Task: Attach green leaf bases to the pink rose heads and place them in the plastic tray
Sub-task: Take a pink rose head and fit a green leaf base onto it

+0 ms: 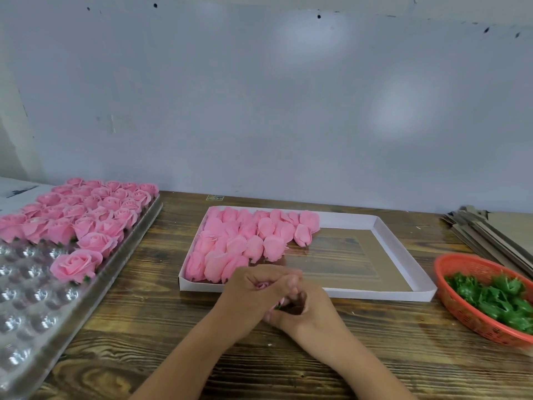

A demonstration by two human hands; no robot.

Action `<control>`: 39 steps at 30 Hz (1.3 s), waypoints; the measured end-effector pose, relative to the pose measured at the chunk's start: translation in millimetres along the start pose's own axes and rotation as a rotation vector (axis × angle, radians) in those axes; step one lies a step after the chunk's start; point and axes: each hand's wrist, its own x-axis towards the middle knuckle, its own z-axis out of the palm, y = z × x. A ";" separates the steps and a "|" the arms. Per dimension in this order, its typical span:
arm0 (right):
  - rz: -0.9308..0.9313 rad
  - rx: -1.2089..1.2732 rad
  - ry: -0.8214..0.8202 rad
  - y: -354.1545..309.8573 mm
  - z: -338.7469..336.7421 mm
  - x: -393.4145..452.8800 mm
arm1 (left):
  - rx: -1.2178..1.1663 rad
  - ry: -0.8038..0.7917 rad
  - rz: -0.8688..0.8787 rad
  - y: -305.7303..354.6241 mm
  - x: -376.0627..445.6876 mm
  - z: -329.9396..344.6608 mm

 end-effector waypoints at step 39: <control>0.090 0.321 0.037 5.5 -0.7 1.1 | -0.039 0.007 -0.063 0.5 -0.6 2.5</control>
